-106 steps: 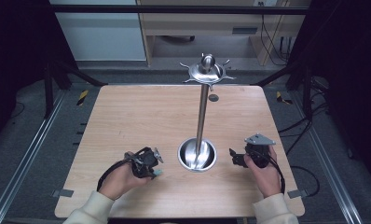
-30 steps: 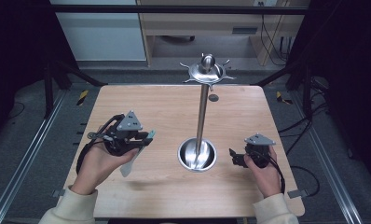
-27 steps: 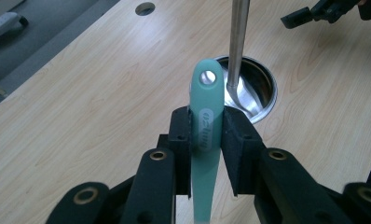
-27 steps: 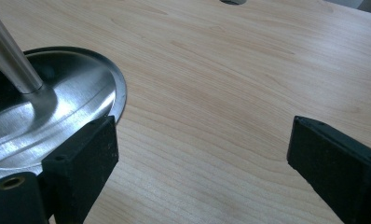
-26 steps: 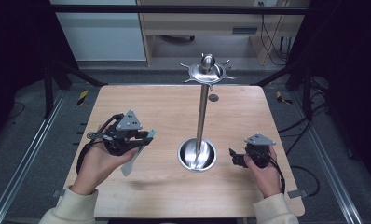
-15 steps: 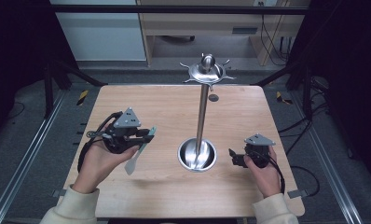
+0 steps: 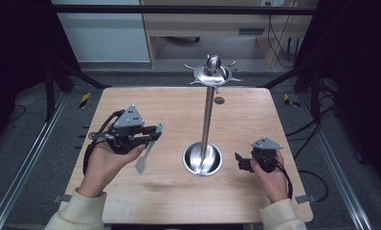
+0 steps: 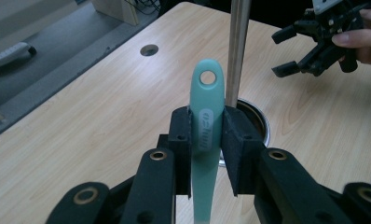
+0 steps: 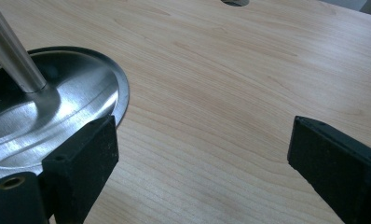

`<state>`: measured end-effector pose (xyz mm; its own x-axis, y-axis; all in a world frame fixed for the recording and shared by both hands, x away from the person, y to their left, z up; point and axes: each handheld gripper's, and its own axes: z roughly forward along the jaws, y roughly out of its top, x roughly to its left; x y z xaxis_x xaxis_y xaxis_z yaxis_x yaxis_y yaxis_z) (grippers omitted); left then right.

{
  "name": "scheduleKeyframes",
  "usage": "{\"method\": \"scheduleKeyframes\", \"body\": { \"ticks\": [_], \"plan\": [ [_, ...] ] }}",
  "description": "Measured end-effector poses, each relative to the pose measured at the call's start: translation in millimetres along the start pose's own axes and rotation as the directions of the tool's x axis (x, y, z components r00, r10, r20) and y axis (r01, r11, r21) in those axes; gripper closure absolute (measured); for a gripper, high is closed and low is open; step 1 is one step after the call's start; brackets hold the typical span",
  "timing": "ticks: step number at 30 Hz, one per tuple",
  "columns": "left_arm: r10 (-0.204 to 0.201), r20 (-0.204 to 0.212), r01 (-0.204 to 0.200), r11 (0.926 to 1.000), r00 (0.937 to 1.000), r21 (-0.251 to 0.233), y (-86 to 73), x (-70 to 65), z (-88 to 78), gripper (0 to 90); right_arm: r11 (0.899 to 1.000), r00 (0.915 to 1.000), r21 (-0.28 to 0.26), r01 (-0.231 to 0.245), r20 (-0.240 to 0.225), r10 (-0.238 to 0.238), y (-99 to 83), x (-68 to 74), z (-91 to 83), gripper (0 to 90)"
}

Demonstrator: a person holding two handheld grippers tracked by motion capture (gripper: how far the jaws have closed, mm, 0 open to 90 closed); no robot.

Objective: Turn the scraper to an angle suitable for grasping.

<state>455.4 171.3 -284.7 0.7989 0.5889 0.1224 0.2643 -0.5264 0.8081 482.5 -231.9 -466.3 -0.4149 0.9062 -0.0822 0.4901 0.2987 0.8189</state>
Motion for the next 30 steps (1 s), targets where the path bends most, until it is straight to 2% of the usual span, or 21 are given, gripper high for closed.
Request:
{"method": "scheduleKeyframes", "body": {
  "ticks": [6,14,19,22,30],
  "plan": [
    [0.016,-0.011,-0.016,0.9992,0.9998,-0.036,9.7,-2.2,-7.2,73.9,1.000,1.0000,0.002,0.004,0.001,-0.004,0.4,0.6,0.0,9.0],
    [0.000,-0.005,0.000,0.9980,1.0000,-0.063,20.7,-2.8,-13.3,73.9,1.000,1.0000,0.000,0.005,0.000,-0.005,0.2,0.0,0.6,9.0],
    [0.016,-0.017,-0.018,0.9962,0.9997,-0.085,29.0,-6.5,-16.9,73.9,1.000,1.0000,0.002,0.004,-0.004,-0.004,0.7,1.3,0.4,9.0],
    [0.020,-0.022,-0.022,0.9950,0.9995,-0.098,30.8,-7.8,-19.1,73.9,1.000,1.0000,0.002,0.005,-0.002,-0.005,0.6,1.1,0.7,9.0],
    [0.003,-0.010,-0.005,0.9922,0.9999,-0.124,32.0,-6.2,-20.2,73.9,1.000,1.0000,0.000,0.005,-0.002,-0.005,0.5,0.1,0.8,8.9]
  ]
}}
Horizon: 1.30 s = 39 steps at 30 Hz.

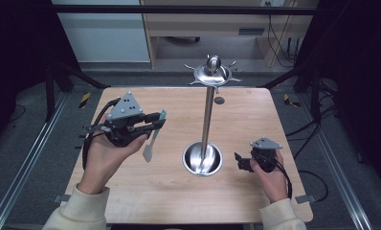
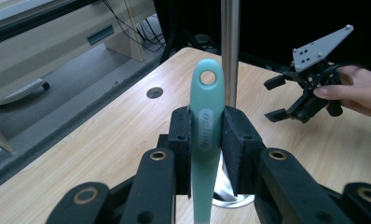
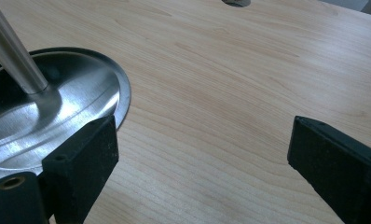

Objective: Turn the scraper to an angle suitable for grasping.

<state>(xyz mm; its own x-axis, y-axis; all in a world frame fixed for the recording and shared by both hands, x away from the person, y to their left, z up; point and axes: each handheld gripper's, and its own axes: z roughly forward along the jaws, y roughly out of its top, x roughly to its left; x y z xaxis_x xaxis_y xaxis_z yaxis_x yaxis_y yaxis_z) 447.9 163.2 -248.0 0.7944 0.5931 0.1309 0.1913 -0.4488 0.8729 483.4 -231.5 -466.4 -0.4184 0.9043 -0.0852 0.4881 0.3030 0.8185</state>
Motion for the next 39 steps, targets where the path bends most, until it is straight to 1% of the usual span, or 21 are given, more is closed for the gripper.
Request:
{"method": "scheduleKeyframes", "body": {
  "ticks": [4,5,9,12,15,20,21,22,23,24,27,31,33,39],
  "plan": [
    [-0.005,0.004,0.005,0.9999,1.0000,-0.010,2.1,1.4,1.2,73.9,1.000,0.9998,0.001,-0.021,-0.001,0.021,-0.8,-0.3,-0.5,9.0],
    [0.000,0.000,0.000,0.9998,1.0000,-0.020,2.9,1.6,1.0,73.9,1.000,0.9997,0.003,-0.023,-0.001,0.023,-0.6,-0.1,-0.4,9.0],
    [0.008,0.003,-0.008,0.9994,1.0000,-0.035,6.8,2.4,-1.9,73.9,1.000,1.0000,0.005,-0.008,0.002,0.008,-0.6,0.5,1.0,9.0],
    [0.001,0.016,0.000,0.9982,0.9999,-0.061,9.6,3.0,-4.1,73.9,1.000,0.9999,0.008,-0.014,0.004,0.014,-0.4,0.6,1.1,9.0],
    [-0.005,0.021,0.007,0.9967,0.9998,-0.081,12.6,2.3,-5.7,73.9,1.000,1.0000,0.006,-0.004,0.000,0.004,-0.6,0.5,1.3,9.0],
    [-0.010,0.009,0.011,0.9943,0.9999,-0.106,17.4,-2.7,-10.2,73.9,1.000,1.0000,0.002,0.004,-0.005,-0.004,-0.3,2.4,-0.4,9.0],
    [-0.001,0.012,0.002,0.9939,0.9999,-0.111,18.9,-4.0,-10.4,73.9,1.000,1.0000,-0.001,0.002,-0.006,-0.002,-0.2,2.7,-0.6,9.0],
    [0.004,0.010,-0.003,0.9937,0.9999,-0.112,20.3,-4.9,-10.5,73.9,1.000,1.0000,-0.002,-0.001,-0.007,0.001,-0.1,2.7,-0.9,9.0],
    [-0.010,0.022,0.012,0.9942,0.9997,-0.107,21.2,-6.8,-11.0,73.9,1.000,1.0000,-0.002,0.005,-0.005,-0.005,-0.2,2.0,-0.8,9.0],
    [0.009,0.008,-0.008,0.9927,0.9999,-0.120,23.1,-5.5,-10.9,73.9,1.000,1.0000,-0.002,0.000,-0.006,0.000,-0.2,2.0,-0.4,9.0],
    [0.012,0.006,-0.011,0.9915,0.9999,-0.129,27.1,-5.1,-11.2,73.9,1.000,1.0000,0.001,-0.002,-0.003,0.002,0.0,1.2,0.5,9.0],
    [0.003,0.028,0.001,0.9897,0.9996,-0.143,31.2,-6.3,-11.9,73.9,1.000,1.0000,0.004,-0.002,-0.003,0.002,-0.1,2.0,0.3,9.0],
    [0.007,0.023,-0.003,0.9888,0.9997,-0.149,33.5,-7.8,-12.9,73.9,1.000,1.0000,0.003,0.004,-0.001,-0.004,-0.2,2.1,0.2,9.0],
    [0.011,0.029,-0.006,0.9862,0.9995,-0.165,41.0,-10.4,-12.9,73.9,1.000,1.0000,0.003,0.004,-0.003,-0.004,-0.2,1.8,0.4,9.0]
  ]
}}
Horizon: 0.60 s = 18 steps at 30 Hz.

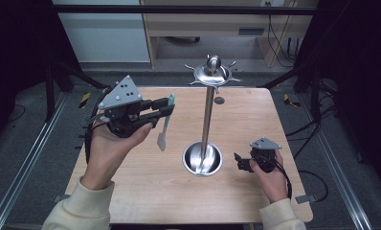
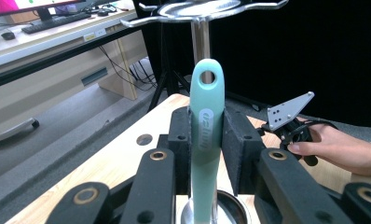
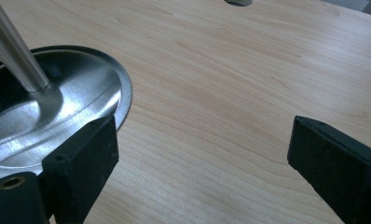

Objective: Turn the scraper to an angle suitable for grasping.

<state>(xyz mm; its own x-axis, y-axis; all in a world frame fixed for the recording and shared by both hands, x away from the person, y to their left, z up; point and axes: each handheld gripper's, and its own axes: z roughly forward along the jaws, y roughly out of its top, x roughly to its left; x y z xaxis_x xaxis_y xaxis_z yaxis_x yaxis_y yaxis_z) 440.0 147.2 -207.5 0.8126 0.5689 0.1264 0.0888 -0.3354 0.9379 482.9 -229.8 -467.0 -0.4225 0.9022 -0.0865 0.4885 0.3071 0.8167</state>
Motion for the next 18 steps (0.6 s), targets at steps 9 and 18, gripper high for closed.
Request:
{"method": "scheduleKeyframes", "body": {
  "ticks": [9,18],
  "plan": [
    [0.004,-0.005,-0.004,1.0000,1.0000,0.002,6.4,0.0,2.7,73.9,1.000,1.0000,0.002,0.004,-0.002,-0.004,0.5,0.3,0.4,9.0],
    [0.009,-0.007,-0.009,0.9999,0.9999,0.013,13.3,-0.1,7.1,73.9,1.000,1.0000,-0.003,-0.001,-0.004,0.001,0.6,-0.3,0.1,9.0]
  ]
}}
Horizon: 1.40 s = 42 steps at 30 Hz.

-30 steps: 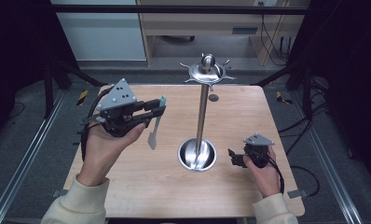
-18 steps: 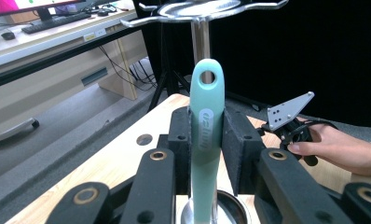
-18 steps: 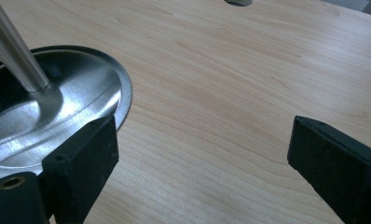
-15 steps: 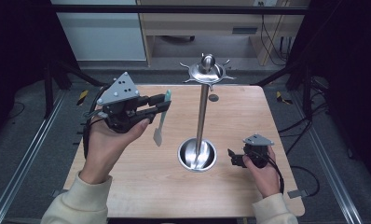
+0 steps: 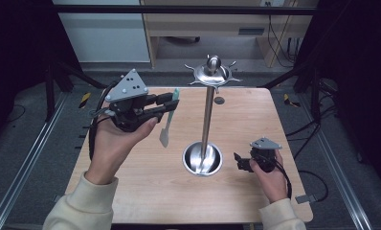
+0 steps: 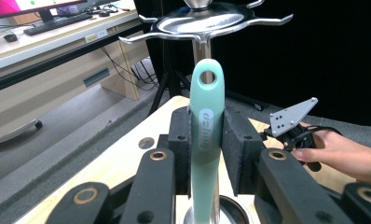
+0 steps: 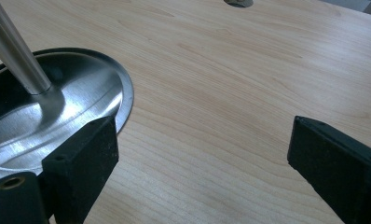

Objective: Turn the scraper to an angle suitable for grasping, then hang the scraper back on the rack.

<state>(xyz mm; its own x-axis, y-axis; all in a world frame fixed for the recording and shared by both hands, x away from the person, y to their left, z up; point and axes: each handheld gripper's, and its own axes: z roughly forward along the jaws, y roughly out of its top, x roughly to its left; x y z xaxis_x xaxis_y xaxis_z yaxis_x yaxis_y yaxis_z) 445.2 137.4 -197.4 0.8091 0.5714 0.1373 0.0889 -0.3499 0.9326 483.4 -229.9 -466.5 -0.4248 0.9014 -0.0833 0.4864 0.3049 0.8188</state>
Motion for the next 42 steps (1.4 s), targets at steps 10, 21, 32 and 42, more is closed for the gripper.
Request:
{"method": "scheduleKeyframes", "body": {
  "ticks": [10,21,32,42],
  "plan": [
    [0.005,0.000,-0.005,1.0000,1.0000,-0.001,6.3,0.1,5.5,73.8,1.000,1.0000,-0.003,-0.009,0.001,0.009,0.0,-0.2,-1.1,9.0],
    [0.002,0.001,-0.002,1.0000,1.0000,0.000,8.3,-0.9,9.4,73.8,1.000,1.0000,-0.005,-0.004,-0.003,0.004,0.2,0.2,-0.8,9.0],
    [0.025,-0.010,-0.025,0.9996,0.9996,0.013,15.7,-4.0,11.2,73.8,1.000,1.0000,-0.008,0.003,-0.002,-0.003,0.4,-0.3,-1.4,9.0],
    [0.027,-0.013,-0.027,0.9994,0.9995,0.022,19.8,-5.1,18.1,73.8,1.000,1.0000,-0.006,-0.006,-0.002,0.006,0.5,-0.4,-1.4,9.0]
  ]
}}
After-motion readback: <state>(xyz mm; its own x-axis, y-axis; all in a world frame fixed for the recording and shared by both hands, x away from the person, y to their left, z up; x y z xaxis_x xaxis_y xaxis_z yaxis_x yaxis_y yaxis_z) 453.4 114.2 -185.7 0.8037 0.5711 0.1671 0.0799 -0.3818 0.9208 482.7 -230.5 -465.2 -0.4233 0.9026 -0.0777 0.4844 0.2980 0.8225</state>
